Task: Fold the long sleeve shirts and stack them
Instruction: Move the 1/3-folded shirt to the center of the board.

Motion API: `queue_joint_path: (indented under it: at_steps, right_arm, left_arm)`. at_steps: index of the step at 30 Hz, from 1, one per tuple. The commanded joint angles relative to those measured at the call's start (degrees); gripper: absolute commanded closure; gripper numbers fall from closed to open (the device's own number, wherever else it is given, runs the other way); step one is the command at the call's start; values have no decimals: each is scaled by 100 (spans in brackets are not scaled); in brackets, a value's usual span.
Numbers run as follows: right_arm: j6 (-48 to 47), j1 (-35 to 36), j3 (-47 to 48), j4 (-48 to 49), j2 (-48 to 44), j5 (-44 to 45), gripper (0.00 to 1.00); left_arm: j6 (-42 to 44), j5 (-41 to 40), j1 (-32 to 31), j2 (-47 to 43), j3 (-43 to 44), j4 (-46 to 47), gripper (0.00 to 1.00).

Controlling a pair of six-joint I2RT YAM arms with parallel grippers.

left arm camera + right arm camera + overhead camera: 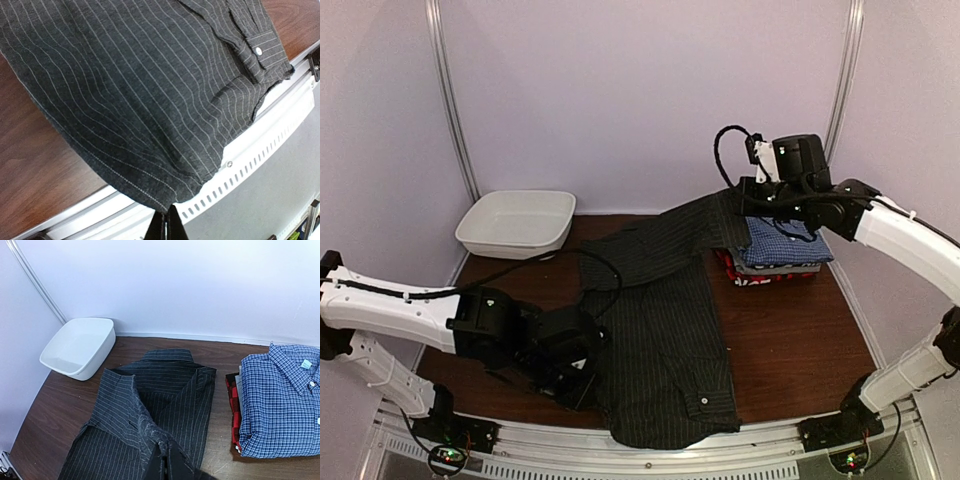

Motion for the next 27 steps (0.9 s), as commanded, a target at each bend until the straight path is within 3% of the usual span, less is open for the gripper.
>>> queue_joint_path:
  at_steps: [1,6,13,20,27]
  right_arm:
    - [-72,-72,-118,-47,-71,-412,100]
    - [306,222,-1079,561,-96,-1405,100]
    - [690,1359,-2103,1399,564,-1501,100]
    - [896,1793,-2205,2024,1775,-1551,100]
    - [993,1754,-1861,2104,2888,-1212,100]
  left_arm:
    - [90,-261,336,-254,-45,-708,100]
    - [-26,-24,931,-919,-1053,-422,100]
    - [41,543,1046,-833,-1640,407,100]
    - [52,553,1090,-499,-1707,1021,100]
    - [363,512,1616,-89,-1780,1377,100]
